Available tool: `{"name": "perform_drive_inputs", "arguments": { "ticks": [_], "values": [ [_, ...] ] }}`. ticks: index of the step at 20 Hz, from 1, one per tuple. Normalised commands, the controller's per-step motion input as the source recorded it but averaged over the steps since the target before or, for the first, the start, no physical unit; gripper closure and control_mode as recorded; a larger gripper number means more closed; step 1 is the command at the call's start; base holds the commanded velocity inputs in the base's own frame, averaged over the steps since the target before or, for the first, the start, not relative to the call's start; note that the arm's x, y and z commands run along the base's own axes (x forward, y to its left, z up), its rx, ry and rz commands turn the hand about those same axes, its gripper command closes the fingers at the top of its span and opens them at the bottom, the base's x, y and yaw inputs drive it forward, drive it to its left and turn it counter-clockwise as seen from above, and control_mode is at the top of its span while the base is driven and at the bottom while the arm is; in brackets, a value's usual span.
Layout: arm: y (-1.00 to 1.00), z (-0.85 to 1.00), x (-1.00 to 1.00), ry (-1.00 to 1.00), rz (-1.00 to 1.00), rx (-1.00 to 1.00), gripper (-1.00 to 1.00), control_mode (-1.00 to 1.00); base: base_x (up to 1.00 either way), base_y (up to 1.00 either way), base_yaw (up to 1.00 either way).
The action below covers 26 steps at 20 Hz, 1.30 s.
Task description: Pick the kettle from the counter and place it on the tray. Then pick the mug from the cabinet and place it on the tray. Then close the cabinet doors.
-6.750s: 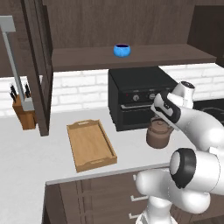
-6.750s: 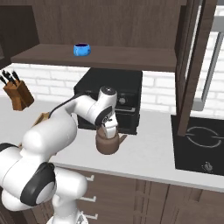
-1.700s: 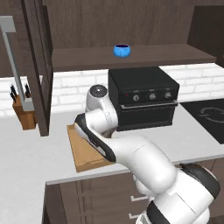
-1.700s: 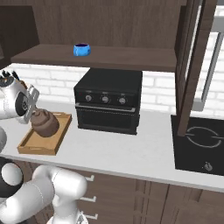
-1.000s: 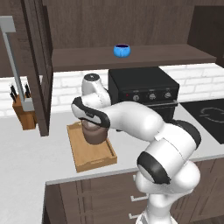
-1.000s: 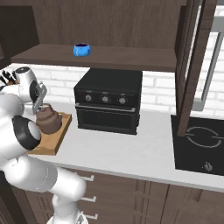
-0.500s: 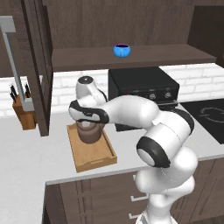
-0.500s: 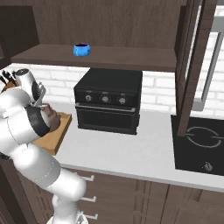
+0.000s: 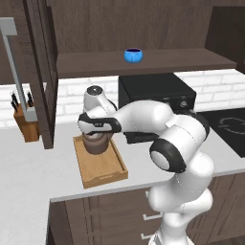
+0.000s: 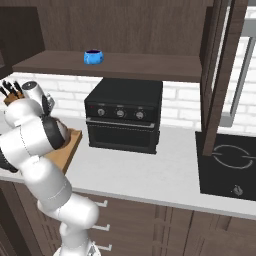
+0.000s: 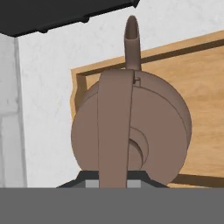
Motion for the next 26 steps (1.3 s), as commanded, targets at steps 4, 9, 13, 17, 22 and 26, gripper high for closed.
{"name": "perform_drive_inputs", "arguments": {
  "ticks": [4, 9, 13, 17, 22, 26],
  "values": [
    [0.00, -0.11, 0.16, -0.06, 0.00, 0.00, 1.00, -1.00, 0.00, 0.00, 0.00],
    [0.00, -0.06, 0.08, -0.08, 0.00, 0.00, 1.00, -1.00, 0.00, 0.00, 0.00],
    [0.00, -0.06, 0.05, -0.09, 0.00, 0.01, 1.00, -1.00, 0.00, 0.00, 0.00],
    [0.01, -0.04, -0.07, -0.08, -0.01, 0.04, 1.00, -1.00, 0.00, 0.00, 0.00],
    [0.16, 0.01, -0.21, 0.00, -0.07, 0.04, 1.00, -1.00, 0.00, 0.00, 0.00],
    [0.28, 0.00, -0.07, 0.06, -0.09, 0.03, 1.00, -1.00, 0.00, 0.00, 0.00]
  ]
}}
